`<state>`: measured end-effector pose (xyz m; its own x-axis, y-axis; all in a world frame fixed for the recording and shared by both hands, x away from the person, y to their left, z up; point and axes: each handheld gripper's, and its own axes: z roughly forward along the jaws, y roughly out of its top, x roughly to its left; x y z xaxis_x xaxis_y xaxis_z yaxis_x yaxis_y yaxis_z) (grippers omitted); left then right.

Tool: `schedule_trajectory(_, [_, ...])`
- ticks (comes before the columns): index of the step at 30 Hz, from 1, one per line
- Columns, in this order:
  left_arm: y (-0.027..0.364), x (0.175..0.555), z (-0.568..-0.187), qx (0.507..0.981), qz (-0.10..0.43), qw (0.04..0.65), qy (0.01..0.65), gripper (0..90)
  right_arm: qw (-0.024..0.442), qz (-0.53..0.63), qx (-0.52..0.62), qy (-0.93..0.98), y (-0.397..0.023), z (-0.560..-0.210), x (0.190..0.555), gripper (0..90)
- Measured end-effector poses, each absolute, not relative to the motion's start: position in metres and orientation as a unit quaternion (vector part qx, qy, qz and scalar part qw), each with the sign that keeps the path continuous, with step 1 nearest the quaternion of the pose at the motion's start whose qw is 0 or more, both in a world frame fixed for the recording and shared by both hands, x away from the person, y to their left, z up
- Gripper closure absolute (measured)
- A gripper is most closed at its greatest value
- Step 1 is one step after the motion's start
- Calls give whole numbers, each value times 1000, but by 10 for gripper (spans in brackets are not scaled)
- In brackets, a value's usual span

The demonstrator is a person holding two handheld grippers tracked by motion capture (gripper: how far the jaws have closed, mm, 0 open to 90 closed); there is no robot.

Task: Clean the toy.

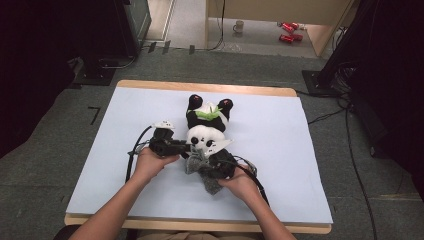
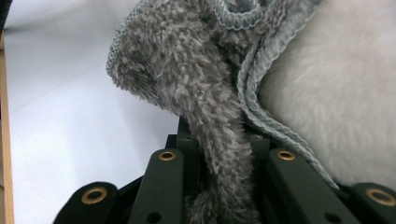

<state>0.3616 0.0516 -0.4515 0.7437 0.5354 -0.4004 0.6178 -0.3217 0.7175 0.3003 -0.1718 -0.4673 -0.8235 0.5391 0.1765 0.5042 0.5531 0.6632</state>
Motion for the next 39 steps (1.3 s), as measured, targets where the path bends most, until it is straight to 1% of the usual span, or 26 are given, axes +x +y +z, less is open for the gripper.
schedule_trajectory(6, [53, 362, -451, 812, -38, 465, 350, 728, 17, 366, 292, 884, -172, -459, 300, 756])
schedule_trajectory(10, [55, 363, -451, 812, -45, 465, 351, 726, 15, 372, 280, 885, -173, -449, 298, 754])
schedule_trajectory(18, [56, 364, -452, 813, -49, 463, 350, 721, 33, 414, 277, 866, -181, -420, 295, 752])
schedule_trajectory(23, [57, 365, -452, 816, -48, 459, 349, 719, 48, 433, 313, 844, -195, -406, 298, 749])
schedule_trajectory(27, [57, 365, -451, 817, -49, 457, 348, 720, 61, 442, 323, 834, -204, -397, 299, 748])
schedule_trajectory(30, [58, 365, -451, 817, -50, 456, 349, 720, 59, 472, 334, 814, -214, -386, 300, 748])
schedule_trajectory(33, [59, 365, -451, 818, -49, 455, 348, 720, 71, 479, 345, 804, -224, -376, 301, 748])
schedule_trajectory(39, [63, 365, -449, 821, -51, 452, 345, 722, 88, 477, 375, 790, -246, -373, 306, 747])
